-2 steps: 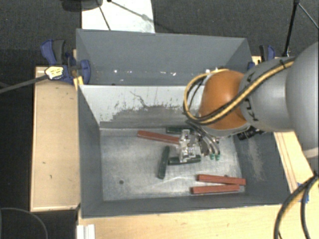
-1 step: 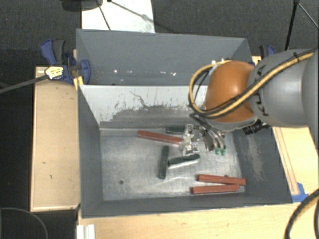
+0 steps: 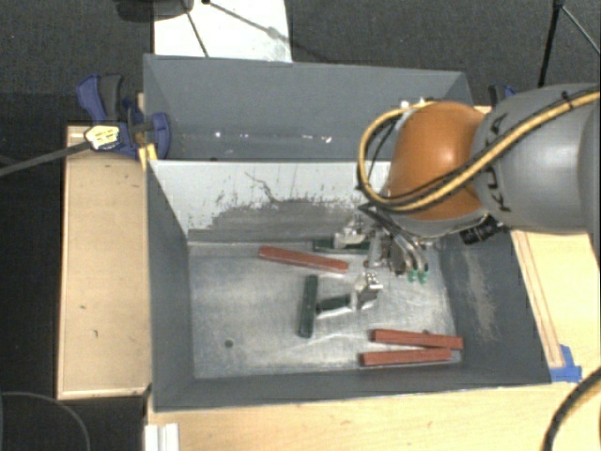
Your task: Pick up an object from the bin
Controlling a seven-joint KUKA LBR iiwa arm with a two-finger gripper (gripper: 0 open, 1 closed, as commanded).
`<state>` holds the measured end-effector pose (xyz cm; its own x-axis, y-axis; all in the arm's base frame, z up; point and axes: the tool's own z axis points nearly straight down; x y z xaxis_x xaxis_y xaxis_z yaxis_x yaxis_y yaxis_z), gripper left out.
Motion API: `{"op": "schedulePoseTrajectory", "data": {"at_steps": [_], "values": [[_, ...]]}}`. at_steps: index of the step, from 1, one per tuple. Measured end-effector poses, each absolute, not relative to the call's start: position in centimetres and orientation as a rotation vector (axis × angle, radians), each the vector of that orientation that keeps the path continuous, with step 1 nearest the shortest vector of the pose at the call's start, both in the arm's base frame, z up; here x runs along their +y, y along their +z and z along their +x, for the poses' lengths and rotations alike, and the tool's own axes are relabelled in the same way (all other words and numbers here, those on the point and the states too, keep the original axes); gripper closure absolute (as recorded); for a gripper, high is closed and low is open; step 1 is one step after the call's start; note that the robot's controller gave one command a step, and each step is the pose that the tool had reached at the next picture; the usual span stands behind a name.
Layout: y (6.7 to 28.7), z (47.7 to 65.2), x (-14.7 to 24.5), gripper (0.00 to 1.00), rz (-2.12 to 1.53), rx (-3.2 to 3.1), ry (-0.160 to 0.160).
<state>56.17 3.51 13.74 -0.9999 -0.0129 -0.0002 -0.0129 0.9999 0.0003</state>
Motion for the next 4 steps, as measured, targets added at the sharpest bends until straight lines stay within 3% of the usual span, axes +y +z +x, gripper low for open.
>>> {"op": "schedulePoseTrajectory", "data": {"at_steps": [1, 2, 3, 4], "values": [[13.9, 56.2, 3.5, 0.00, -0.021, 3.140, 0.000], [7.6, 53.9, 4.9, 1.00, -0.009, 3.131, 0.003], [7.6, 53.9, 4.9, 1.00, -0.009, 3.131, 0.003], [18.8, 53.8, 5.0, 1.00, -0.133, 3.136, 0.001]]}}
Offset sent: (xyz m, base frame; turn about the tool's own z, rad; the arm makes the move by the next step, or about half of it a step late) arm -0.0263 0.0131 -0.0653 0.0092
